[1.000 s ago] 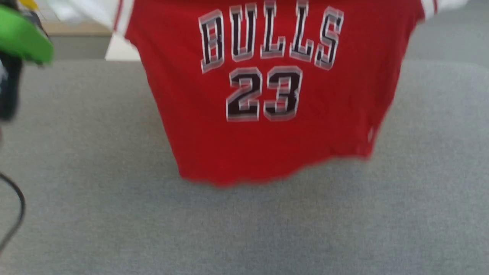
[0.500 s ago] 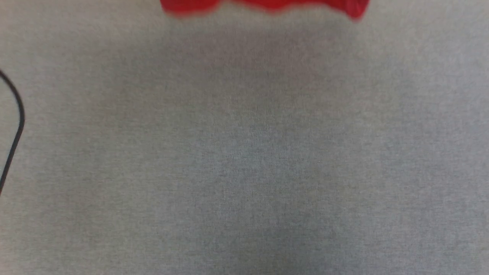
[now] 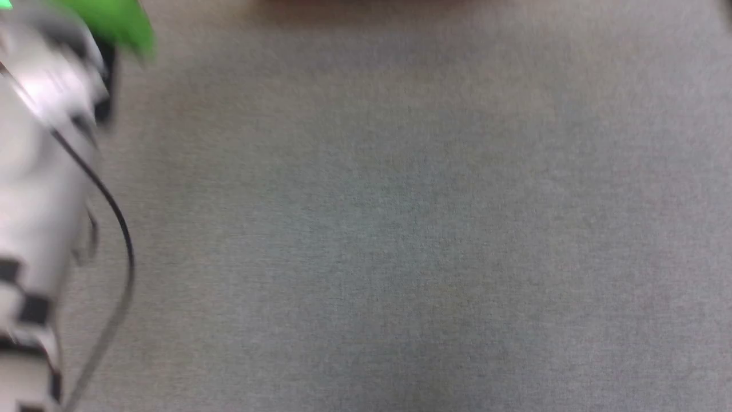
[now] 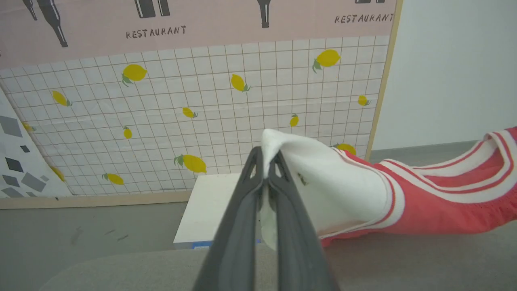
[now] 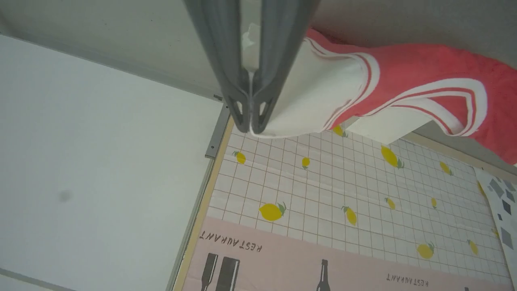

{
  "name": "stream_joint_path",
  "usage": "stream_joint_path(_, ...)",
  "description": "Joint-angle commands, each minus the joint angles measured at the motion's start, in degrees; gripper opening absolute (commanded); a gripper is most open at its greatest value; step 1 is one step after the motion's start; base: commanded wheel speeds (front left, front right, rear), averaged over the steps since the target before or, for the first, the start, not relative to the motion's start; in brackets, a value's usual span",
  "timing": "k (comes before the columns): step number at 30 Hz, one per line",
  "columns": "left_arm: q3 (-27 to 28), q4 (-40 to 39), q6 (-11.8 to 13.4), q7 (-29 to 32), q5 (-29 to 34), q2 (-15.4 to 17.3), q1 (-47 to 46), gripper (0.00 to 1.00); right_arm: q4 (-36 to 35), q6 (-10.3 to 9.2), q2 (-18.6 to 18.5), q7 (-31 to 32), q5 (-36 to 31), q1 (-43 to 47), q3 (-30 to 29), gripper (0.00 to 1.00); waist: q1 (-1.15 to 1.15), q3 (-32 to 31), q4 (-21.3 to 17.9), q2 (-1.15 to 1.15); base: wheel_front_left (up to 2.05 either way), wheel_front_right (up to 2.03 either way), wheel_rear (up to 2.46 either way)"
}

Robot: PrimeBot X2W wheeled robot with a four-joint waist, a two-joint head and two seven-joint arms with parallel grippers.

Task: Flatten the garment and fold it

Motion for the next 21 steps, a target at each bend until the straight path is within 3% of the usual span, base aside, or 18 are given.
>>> stream_joint_path(1, -0.41, 0.19, -0.45, -0.65, -0.48, -0.11, 3.61, 0.00, -0.27, -0.09, -0.34, -0.31, 1.49, 3.32, 1.13, 0.00, -0.01, -4.15, 1.60, 0.00, 0.00, 0.00, 0.00)
stream_joint_path(5, -2.27, -0.77, -1.42, -0.64, -2.01, 0.34, 15.97, 0.00, -3.46, -0.09, -1.64, 1.03, 7.49, 14.31, 4.54, 0.00, -0.01, -9.17, 2.83, 0.00, 0.00, 0.00, 0.00)
stream_joint_path(9, -3.44, -5.29, -1.01, 0.57, -4.22, 2.28, 28.94, 0.00, -9.74, -0.09, -5.24, 4.09, 12.97, 26.94, 8.00, 0.00, -0.01, -13.39, 3.88, 0.00, 0.00, 0.00, 0.00)
stream_joint_path(16, -5.14, -16.78, 2.30, 4.51, -7.20, 6.50, 46.38, 0.00, -18.76, -0.09, -10.96, 9.20, 18.81, 45.32, 7.21, 0.00, -0.01, -17.26, 4.56, 0.00, 0.00, 0.00, 0.00)
stream_joint_path(21, -5.79, -21.68, 4.95, 6.57, -8.04, 9.80, 53.92, 0.00, -22.94, -0.09, -13.77, 13.50, 17.75, 54.28, 5.29, 0.00, -0.01, -19.21, 4.44, 0.00, 0.00, 0.00, 0.00)
